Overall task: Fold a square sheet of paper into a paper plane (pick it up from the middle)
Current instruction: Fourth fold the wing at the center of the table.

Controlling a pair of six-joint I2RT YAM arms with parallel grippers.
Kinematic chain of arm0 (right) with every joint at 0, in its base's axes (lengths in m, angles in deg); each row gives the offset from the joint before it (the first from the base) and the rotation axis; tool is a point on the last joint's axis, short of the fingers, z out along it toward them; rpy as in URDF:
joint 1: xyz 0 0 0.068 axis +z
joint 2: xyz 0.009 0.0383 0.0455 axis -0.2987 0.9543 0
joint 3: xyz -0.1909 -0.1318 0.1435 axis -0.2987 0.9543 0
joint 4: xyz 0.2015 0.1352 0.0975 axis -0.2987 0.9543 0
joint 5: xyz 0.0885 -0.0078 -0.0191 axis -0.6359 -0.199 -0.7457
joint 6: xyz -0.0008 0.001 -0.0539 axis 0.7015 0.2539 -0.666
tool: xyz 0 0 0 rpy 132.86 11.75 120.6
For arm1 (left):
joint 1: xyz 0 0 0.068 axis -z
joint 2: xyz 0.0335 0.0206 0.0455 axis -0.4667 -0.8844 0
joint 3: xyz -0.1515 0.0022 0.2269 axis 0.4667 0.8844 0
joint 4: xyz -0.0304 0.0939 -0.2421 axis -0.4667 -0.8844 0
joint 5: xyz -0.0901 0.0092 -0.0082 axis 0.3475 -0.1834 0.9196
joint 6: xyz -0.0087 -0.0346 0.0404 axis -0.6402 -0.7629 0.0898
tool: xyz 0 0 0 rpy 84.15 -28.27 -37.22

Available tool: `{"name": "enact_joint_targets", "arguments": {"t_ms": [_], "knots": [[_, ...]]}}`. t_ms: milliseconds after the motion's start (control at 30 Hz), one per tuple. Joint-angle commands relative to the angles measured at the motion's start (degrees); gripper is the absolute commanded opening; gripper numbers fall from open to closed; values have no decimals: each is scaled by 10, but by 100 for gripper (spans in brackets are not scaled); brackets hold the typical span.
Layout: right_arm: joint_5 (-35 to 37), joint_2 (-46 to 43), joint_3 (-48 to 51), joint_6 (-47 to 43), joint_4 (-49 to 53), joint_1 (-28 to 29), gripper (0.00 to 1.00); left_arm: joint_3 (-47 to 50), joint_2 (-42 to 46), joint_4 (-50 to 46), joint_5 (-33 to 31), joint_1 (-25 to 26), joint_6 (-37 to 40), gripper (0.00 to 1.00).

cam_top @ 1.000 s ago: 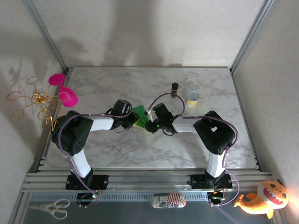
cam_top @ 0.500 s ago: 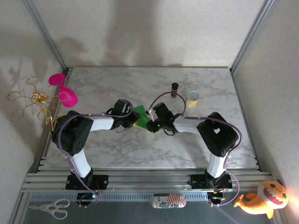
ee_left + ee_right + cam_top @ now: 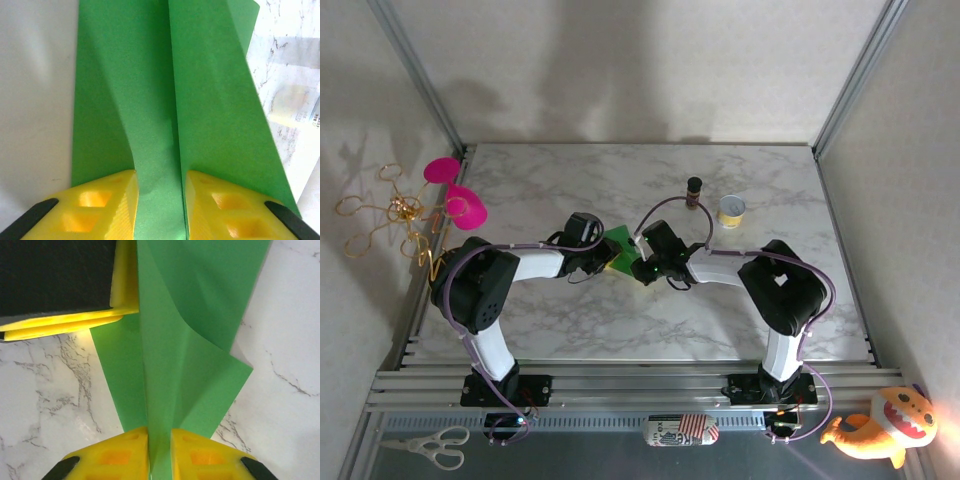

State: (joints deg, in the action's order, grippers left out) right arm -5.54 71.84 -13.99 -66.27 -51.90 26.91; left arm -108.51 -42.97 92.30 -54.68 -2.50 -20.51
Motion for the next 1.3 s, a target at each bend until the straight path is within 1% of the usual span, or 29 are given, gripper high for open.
{"name": "enact_joint_targets", "arguments": {"t_ms": [0, 233, 367, 700, 900, 1267], "knots": [[13, 16, -11, -2, 11, 6, 20, 0, -11, -25, -4, 4, 11, 33], [20, 20, -12, -4, 10, 7, 22, 0, -11, -26, -5, 4, 11, 34], [23, 24, -13, -5, 8, 7, 21, 0, -10, -26, -5, 4, 10, 34], [14, 14, -3, -4, -10, 7, 8, 1, -8, -31, -9, 4, 12, 33], [-31, 12, 13, 3, -28, -4, 5, 2, 1, -43, -23, 4, 17, 31], [-163, 27, 25, 28, -56, -42, 3, -4, 27, -58, -39, 2, 29, 25]]}}
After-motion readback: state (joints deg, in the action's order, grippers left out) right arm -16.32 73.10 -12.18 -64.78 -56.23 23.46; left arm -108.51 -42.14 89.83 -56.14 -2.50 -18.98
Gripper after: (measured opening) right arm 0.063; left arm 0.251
